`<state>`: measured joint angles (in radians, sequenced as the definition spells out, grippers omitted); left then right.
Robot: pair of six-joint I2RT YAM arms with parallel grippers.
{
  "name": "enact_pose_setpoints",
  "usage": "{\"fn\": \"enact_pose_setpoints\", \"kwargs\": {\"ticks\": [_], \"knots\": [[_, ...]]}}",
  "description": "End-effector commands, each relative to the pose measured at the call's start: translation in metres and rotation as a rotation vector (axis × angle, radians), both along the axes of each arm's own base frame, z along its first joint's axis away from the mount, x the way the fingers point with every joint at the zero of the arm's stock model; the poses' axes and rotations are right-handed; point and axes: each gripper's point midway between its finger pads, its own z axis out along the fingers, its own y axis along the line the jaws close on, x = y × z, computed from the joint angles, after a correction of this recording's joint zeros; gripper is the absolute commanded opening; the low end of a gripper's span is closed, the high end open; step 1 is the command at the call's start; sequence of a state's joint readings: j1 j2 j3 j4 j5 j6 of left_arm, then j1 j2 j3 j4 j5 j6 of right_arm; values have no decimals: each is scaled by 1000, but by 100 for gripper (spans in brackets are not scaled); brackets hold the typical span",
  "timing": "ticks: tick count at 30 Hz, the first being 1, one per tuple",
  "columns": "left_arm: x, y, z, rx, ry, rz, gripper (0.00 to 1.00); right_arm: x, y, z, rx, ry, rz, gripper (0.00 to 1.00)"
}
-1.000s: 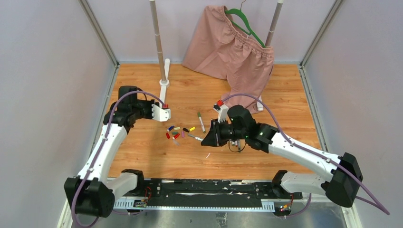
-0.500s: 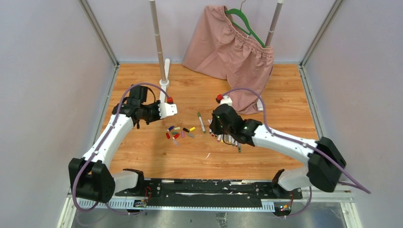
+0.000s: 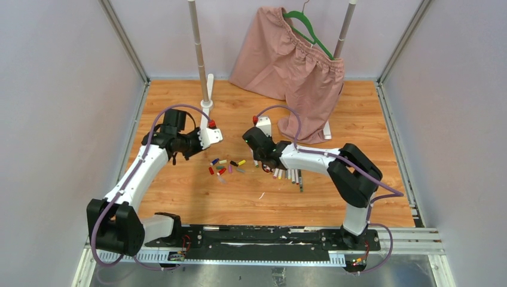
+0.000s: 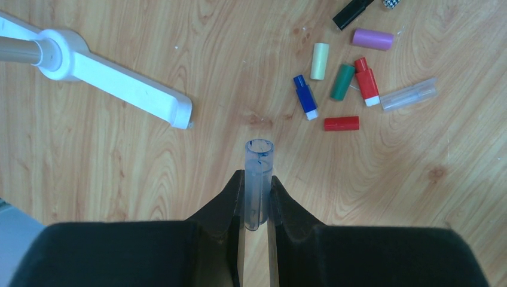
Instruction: Open the pen caps
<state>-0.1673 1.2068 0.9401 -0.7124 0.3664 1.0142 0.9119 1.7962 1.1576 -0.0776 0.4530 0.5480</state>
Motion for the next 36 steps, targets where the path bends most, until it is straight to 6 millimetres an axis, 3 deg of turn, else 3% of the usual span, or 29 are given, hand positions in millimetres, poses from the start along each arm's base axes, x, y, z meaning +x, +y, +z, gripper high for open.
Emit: {"fn": "enact_pose_setpoints", "kwargs": {"ticks": [1,9,19,23,29,36], "knots": [[-9,1,-7,-12,38,40,0,2,3,-14,-2,5,-16,11],[-12,7,-30,-4,134,108,0,-4,1,-40,10,68,3,20],[-11,9,-34,9,142,109,0,-15,-8,-55,20,126,2,33],[-7,9,-36,16,149,107,0,-17,-10,-48,36,122,-6,32],[6,3,-53,5,201,114,0,-18,-24,-25,64,101,-41,22],[30,0,-76,26,248,129,0,-21,-37,4,124,75,-43,25]]}}
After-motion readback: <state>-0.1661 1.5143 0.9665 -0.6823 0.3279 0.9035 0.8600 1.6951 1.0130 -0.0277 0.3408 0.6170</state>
